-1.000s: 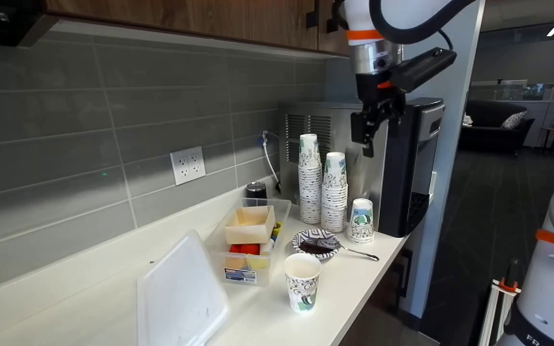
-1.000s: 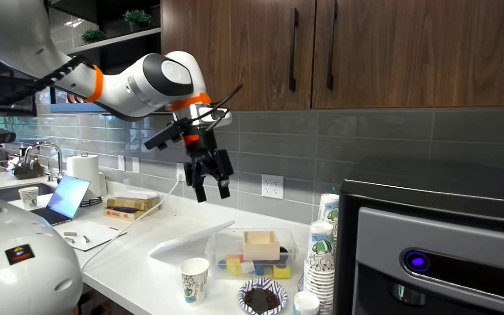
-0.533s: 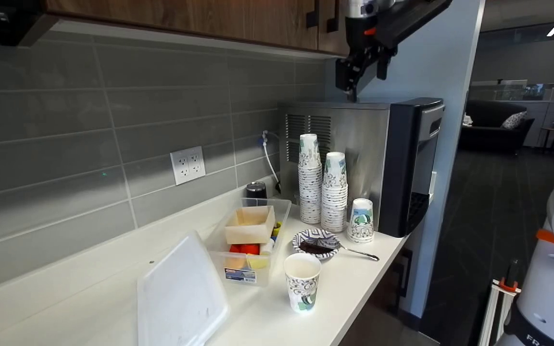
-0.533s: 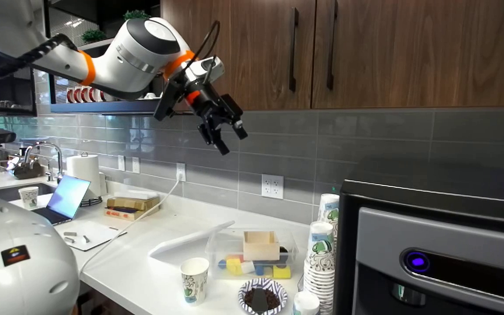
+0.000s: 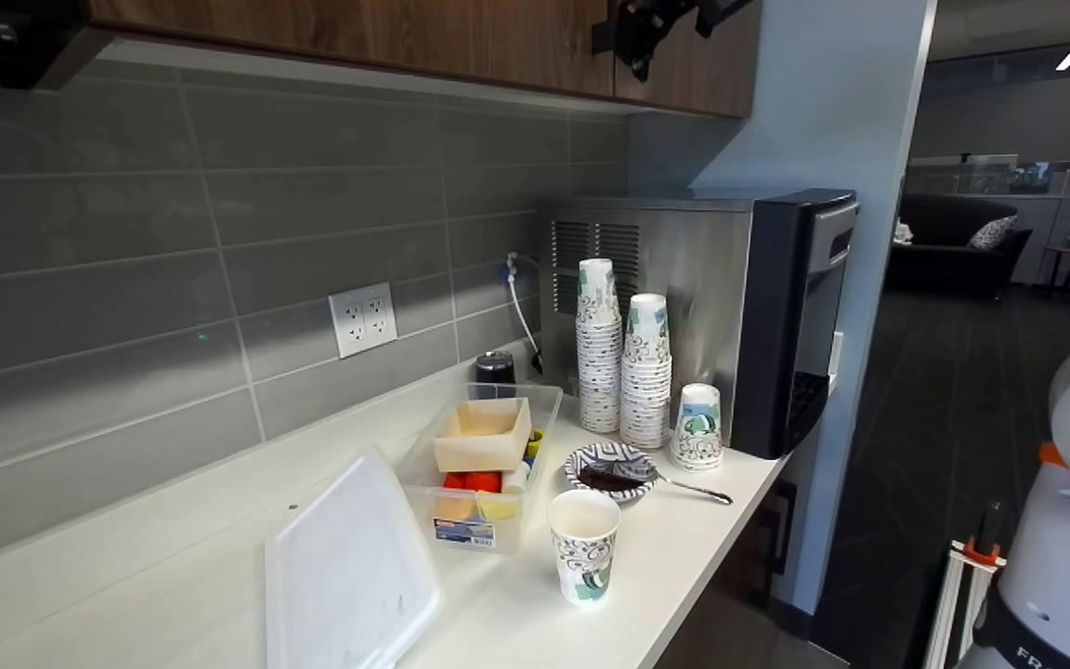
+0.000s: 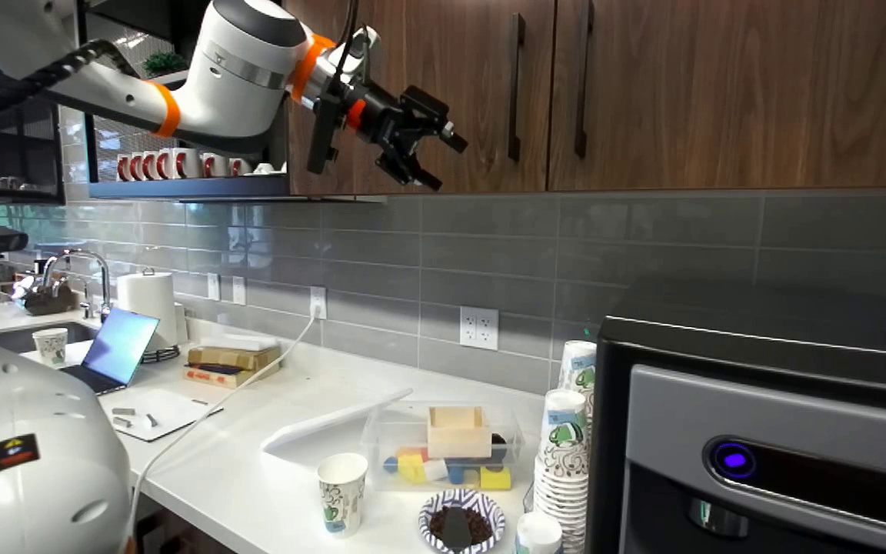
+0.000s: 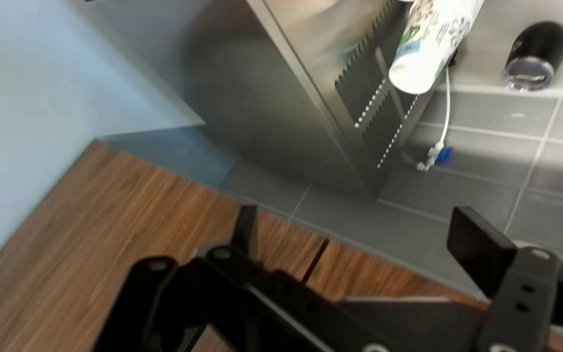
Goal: Partially open the cupboard's left door, then close it
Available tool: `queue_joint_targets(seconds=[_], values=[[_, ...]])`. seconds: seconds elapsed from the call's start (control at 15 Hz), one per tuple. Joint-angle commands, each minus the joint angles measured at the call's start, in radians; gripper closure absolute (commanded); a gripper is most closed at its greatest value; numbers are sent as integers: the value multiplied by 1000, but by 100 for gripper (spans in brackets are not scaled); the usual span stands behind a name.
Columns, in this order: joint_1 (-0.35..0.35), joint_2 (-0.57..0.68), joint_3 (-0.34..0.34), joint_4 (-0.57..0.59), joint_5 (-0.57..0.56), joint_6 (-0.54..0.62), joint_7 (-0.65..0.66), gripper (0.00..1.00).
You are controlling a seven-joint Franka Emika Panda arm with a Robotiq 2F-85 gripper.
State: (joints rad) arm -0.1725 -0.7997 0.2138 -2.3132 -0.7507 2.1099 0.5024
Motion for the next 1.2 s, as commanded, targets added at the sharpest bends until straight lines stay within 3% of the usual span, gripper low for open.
queue_joint_targets(seconds=[0.0, 0.53, 1.13], values=[[-39, 11, 9, 36, -128, 132, 109, 0], [-59, 36, -45, 110, -313, 198, 309, 0], [-24, 171, -121, 231, -299, 250, 311, 0]])
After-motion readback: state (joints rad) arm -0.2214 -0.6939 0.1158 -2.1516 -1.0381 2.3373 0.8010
